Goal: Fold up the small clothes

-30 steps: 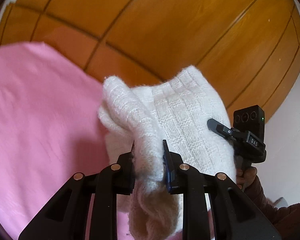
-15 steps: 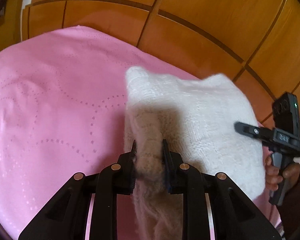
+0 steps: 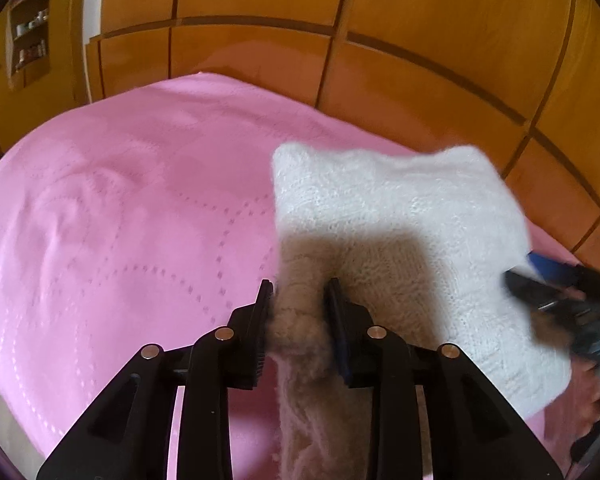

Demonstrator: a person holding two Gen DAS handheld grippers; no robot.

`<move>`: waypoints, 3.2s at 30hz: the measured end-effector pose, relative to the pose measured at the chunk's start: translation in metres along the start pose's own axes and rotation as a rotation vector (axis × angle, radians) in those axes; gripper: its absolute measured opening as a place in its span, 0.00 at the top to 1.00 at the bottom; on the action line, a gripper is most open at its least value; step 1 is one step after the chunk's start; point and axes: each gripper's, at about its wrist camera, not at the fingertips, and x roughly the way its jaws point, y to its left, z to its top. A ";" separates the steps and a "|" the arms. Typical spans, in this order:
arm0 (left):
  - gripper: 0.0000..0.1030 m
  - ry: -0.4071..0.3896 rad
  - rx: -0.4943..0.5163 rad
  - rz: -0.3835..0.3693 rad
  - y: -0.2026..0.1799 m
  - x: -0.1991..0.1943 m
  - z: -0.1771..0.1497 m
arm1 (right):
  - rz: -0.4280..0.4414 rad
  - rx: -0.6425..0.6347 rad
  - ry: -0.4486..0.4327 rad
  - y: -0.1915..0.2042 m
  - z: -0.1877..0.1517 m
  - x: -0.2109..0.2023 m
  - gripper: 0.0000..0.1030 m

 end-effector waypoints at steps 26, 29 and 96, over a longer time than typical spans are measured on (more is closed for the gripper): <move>0.32 -0.124 -0.016 0.143 -0.017 -0.097 -0.045 | -0.216 0.124 -0.166 0.052 -0.065 -0.092 0.08; 0.28 -0.136 -0.027 0.153 -0.018 -0.106 -0.055 | -0.251 0.139 -0.182 0.054 -0.071 -0.100 0.04; 0.08 -0.136 -0.008 0.220 -0.034 -0.136 -0.095 | -0.337 0.177 -0.219 0.077 -0.113 -0.123 0.02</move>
